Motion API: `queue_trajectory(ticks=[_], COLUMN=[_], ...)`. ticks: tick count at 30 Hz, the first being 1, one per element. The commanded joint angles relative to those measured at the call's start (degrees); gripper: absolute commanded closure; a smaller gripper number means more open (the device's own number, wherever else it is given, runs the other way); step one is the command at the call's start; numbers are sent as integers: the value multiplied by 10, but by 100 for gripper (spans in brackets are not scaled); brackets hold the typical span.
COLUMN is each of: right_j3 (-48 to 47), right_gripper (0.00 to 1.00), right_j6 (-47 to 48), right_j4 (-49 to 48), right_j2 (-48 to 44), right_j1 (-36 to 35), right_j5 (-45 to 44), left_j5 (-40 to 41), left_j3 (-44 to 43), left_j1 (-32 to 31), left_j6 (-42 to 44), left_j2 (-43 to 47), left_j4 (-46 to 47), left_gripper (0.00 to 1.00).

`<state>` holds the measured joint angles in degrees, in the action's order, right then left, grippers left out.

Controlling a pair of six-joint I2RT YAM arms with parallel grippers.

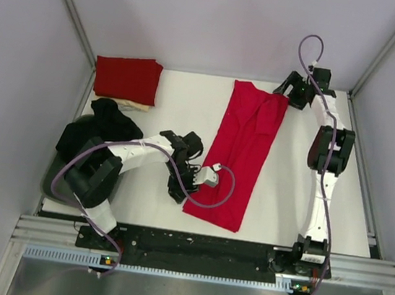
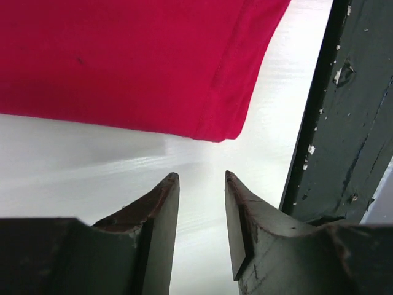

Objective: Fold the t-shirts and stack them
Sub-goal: Rotate the tshirt 90 degrees

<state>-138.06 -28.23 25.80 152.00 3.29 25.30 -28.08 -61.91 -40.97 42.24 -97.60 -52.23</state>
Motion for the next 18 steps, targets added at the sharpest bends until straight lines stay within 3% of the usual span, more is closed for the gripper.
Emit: queue_trajectory(ticks=[1, 5, 10, 15, 18], right_j3=[112, 303, 682, 938, 1032], right_gripper=[4, 2, 3, 10, 15], right_j6=[106, 199, 329, 382, 487], right_j4=[-14, -34, -155, -202, -160], right_j2=[-201, -415, -701, -934, -1085], right_j1=[33, 35, -49, -133, -181], right_j5=[-69, -63, 44, 179, 213], left_j5=[-14, -55, -83, -85, -83], left_j3=[-13, -12, 44, 137, 141], left_j1=[0, -19, -47, -48, -55], left_j6=[21, 52, 91, 126, 133], left_j2=[48, 77, 113, 150, 147], left_j4=[-28, -23, 47, 166, 170], left_gripper=[57, 12, 11, 11, 13])
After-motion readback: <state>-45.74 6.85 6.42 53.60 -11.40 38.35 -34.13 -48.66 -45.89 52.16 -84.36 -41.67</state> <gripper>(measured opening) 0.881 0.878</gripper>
